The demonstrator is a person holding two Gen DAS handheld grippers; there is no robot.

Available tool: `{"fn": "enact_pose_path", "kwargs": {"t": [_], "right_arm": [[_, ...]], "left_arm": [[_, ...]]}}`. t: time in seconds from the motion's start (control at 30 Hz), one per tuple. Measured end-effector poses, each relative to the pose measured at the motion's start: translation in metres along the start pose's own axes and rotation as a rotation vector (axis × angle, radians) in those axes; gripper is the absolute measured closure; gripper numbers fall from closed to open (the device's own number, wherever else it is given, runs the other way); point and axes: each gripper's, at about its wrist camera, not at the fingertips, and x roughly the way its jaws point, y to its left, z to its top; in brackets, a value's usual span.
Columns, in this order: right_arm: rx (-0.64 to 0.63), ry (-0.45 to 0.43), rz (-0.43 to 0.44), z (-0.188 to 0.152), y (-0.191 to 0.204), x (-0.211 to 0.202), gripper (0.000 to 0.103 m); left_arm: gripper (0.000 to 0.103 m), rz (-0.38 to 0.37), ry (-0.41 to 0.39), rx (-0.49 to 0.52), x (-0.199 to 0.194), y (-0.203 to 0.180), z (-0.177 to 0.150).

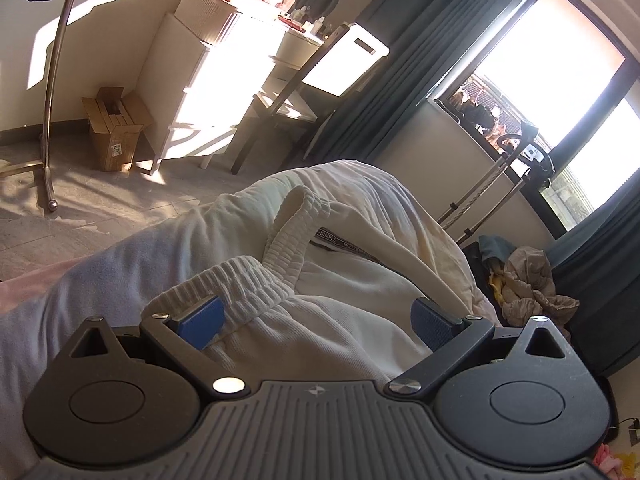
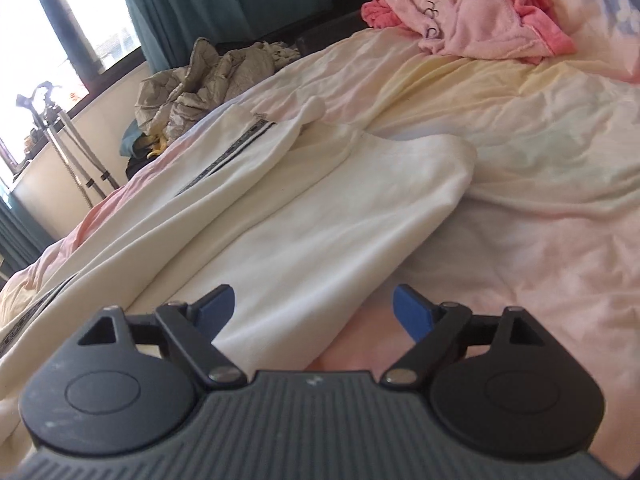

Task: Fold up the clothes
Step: 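Move the open left tool to the ribbed waistband, then grasp the ribbed waistband with the left gripper while the right grasps the leg end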

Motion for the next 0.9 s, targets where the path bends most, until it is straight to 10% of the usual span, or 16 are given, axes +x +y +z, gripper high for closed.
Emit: {"fn": "enact_pose_path", "kwargs": {"t": [0.5,0.9], "right_arm": [[0.626,-0.051,-0.011,0.005,-0.098,-0.019,0.016],[0.481,0.021,0.103,0.02,-0.06,0.028,0.015]], "left_arm": [[0.003,0.001,-0.024,-0.243,-0.008,0.034,0.006],[0.003,0.092,0.013,-0.421,-0.004,0.068,0.007]]}}
